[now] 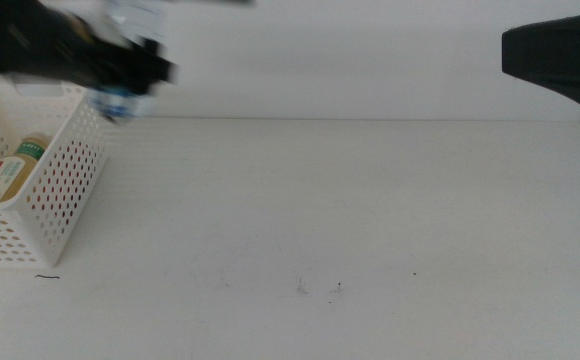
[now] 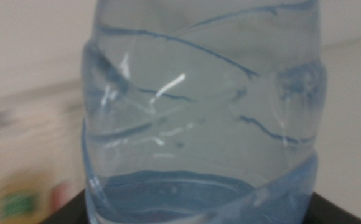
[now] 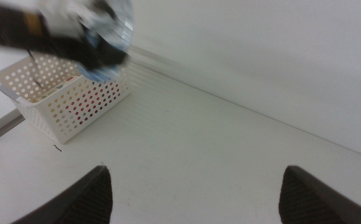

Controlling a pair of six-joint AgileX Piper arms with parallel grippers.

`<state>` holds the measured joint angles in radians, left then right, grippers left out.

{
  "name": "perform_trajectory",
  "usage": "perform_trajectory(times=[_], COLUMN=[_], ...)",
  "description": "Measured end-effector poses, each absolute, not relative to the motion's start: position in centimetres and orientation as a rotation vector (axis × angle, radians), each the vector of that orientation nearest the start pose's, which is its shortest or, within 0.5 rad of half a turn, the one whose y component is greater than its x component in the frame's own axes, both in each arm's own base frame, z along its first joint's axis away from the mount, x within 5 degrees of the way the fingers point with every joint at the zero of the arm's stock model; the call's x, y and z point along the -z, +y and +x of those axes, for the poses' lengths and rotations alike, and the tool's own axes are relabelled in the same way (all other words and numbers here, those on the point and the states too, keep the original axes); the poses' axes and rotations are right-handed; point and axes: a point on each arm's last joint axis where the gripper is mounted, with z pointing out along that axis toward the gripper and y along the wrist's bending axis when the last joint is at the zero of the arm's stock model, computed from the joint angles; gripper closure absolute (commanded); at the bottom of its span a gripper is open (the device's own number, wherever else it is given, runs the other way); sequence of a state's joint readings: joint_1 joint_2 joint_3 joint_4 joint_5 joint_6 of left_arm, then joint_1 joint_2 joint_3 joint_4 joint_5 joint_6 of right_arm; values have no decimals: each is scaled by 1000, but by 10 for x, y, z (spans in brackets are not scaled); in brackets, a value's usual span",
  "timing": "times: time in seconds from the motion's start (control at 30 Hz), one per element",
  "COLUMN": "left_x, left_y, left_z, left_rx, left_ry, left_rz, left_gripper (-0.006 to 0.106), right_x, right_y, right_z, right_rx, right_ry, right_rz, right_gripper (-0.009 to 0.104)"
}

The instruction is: Use arms to grab the bottles and put them into the dustbin to the left of the table.

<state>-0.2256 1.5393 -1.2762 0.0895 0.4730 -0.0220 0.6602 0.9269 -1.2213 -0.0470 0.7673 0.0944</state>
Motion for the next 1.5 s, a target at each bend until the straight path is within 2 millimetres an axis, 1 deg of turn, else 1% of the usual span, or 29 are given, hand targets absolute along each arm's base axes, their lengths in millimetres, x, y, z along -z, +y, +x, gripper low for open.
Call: perform_trajectory(times=[0.07,0.2,0.3,0.37,0.47,0.6,0.77,0.83,0.9,1.0,1.1,1.17,1.23,1.27,1.4,1.5], left_x=[-351,-382,-391,-388,-369,-338,-301,-289,-277,-259,-245,-236,-231,-230,-237,-255], left_y=[-50,-12,22,45,70,91,102,105,107,109,111,113,113,114,111,108], left_z=[345,343,345,347,354,365,384,390,395,403,409,412,414,415,415,410], left_rx=[37,42,20,4,-5,24,57,65,74,86,90,88,82,77,110,105], left_ry=[2269,2336,2379,2419,2515,2617,2684,2703,2723,2749,2764,2769,2768,2765,2745,2706], left_rz=[321,320,245,201,169,151,163,161,157,150,155,164,189,205,205,187], left_gripper=[102,102,102,102,102,102,101,97,91,73,49,30,13,6,7,7], right_x=[-452,-452,-452,-452,-452,-452,-452,-452,-452,-452,-452,-452,-452,-452,-452,-452], right_y=[102,102,102,102,102,102,102,102,102,102,102,102,102,102,102,102], right_z=[136,136,136,136,136,136,136,136,136,136,136,136,136,136,136,136], right_rx=[-441,-442,-443,-443,-443,-443,-445,-446,-446,-446,-446,-446,-446,-446,-446,-446], right_ry=[1900,1900,1901,1901,1901,1901,1901,1902,1902,1902,1902,1902,1902,1902,1902,1902], right_rz=[-564,-564,-563,-563,-563,-563,-561,-559,-559,-559,-559,-559,-559,-559,-559,-559], right_gripper=[26,26,26,26,26,26,26,26,26,26,26,26,26,26,26,26])
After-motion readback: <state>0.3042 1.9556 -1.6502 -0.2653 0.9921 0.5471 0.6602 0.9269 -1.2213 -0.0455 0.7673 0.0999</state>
